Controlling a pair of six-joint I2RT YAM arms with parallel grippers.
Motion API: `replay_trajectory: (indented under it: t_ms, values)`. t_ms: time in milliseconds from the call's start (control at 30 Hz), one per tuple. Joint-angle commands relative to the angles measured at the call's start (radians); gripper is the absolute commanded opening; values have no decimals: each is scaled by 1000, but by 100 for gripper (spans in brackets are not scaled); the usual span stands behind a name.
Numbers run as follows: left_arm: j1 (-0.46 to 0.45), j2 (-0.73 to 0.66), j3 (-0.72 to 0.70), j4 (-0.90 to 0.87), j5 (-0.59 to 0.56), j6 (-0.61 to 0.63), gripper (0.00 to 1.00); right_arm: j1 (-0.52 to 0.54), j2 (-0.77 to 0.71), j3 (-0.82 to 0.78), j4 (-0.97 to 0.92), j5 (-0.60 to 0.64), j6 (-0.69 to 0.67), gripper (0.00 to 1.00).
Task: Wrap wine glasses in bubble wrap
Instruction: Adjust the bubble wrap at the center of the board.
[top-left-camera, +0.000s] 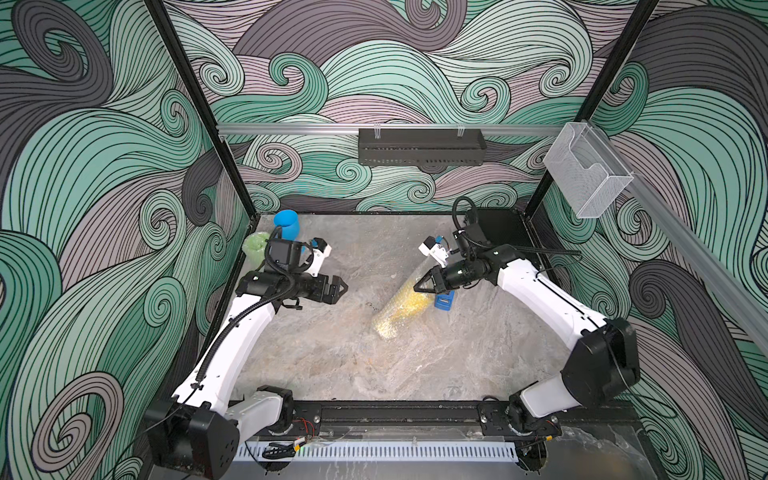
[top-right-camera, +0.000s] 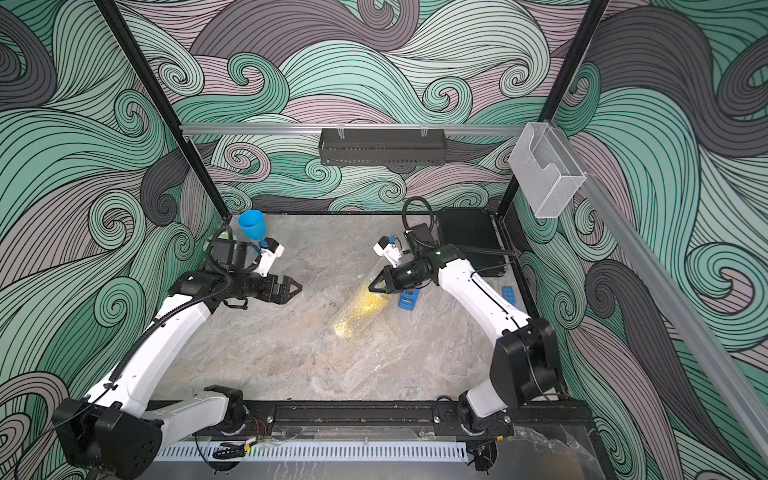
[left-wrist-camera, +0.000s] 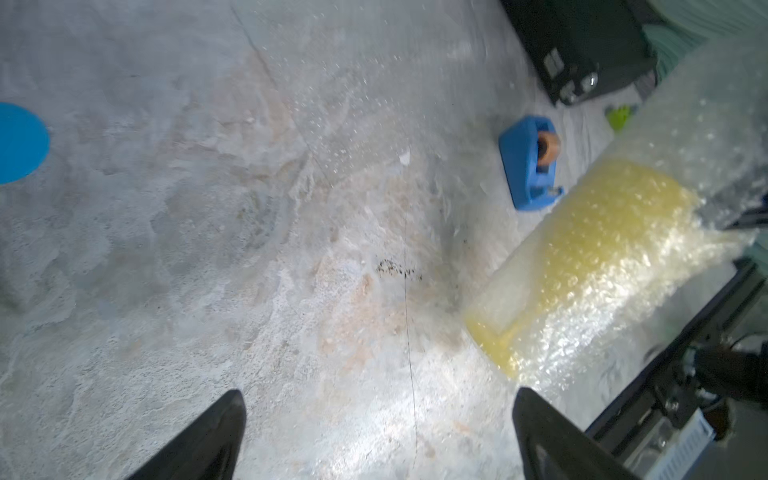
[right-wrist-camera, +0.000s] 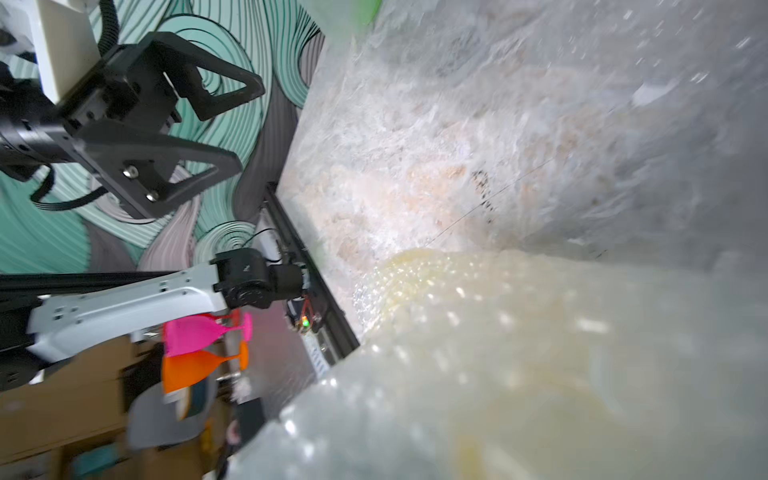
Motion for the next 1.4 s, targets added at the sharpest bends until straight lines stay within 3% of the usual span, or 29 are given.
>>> replay_trajectory:
  t_ms: [0, 133, 400, 633, 767, 1100, 1367]
  values:
    - [49, -35, -51, 91, 72, -129, 98, 65, -13, 72, -156, 292, -44, 0]
    - [77, -54, -80, 103, 94, -154, 99, 154, -2, 134, -195, 477, -52, 0]
    - [111, -18, -146, 209, 148, -280, 98, 363, 3, 107, -133, 822, -138, 0]
    - [110, 135, -167, 392, 338, -457, 95, 415, -27, -15, 34, 745, -160, 0]
    - [85, 255, -154, 468, 450, -571, 95, 448, 12, -24, 40, 704, -183, 0]
    - [-107, 407, -85, 466, 587, -555, 93, 494, 48, -40, 89, 664, -233, 0]
    - [-147, 477, -3, 403, 645, -519, 92, 507, 106, 0, 58, 658, -240, 0]
